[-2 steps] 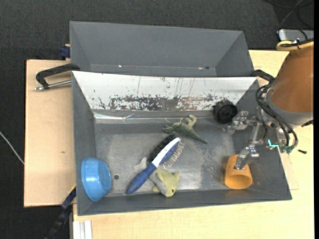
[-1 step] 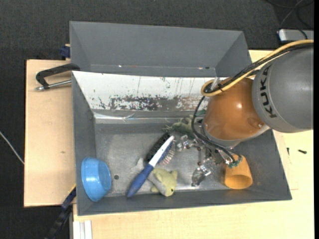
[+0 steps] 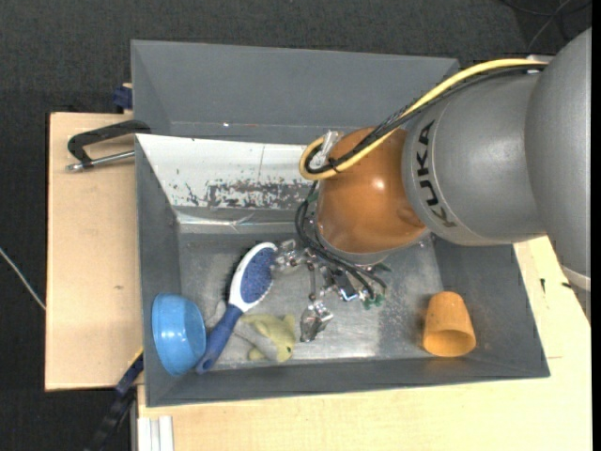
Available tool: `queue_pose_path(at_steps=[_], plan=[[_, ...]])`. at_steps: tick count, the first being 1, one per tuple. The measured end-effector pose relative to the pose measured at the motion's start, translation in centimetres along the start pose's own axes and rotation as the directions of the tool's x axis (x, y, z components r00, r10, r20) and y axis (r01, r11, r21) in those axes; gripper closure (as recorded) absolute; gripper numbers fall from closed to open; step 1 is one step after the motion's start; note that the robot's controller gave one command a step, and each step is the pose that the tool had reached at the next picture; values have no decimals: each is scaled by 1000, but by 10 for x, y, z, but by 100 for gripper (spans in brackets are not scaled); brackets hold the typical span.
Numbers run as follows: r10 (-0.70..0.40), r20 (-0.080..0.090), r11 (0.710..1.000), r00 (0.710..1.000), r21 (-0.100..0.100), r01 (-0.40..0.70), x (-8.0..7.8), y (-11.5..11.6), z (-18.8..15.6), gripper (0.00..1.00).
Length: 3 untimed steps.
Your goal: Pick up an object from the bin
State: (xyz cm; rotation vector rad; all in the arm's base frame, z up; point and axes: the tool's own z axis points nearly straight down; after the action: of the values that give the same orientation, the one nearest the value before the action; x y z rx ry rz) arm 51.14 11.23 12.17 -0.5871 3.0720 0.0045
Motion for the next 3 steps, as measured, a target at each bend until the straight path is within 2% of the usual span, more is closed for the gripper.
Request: queue_pose_path(at_steps=[1, 2, 3], plan=[[85, -3, 996, 996, -2, -85, -51, 25, -15, 0], [82, 14, 997, 997, -1, -82, -54, 49, 18, 0], [159, 19, 987, 987, -7, -159, -106, 42, 38, 0]])
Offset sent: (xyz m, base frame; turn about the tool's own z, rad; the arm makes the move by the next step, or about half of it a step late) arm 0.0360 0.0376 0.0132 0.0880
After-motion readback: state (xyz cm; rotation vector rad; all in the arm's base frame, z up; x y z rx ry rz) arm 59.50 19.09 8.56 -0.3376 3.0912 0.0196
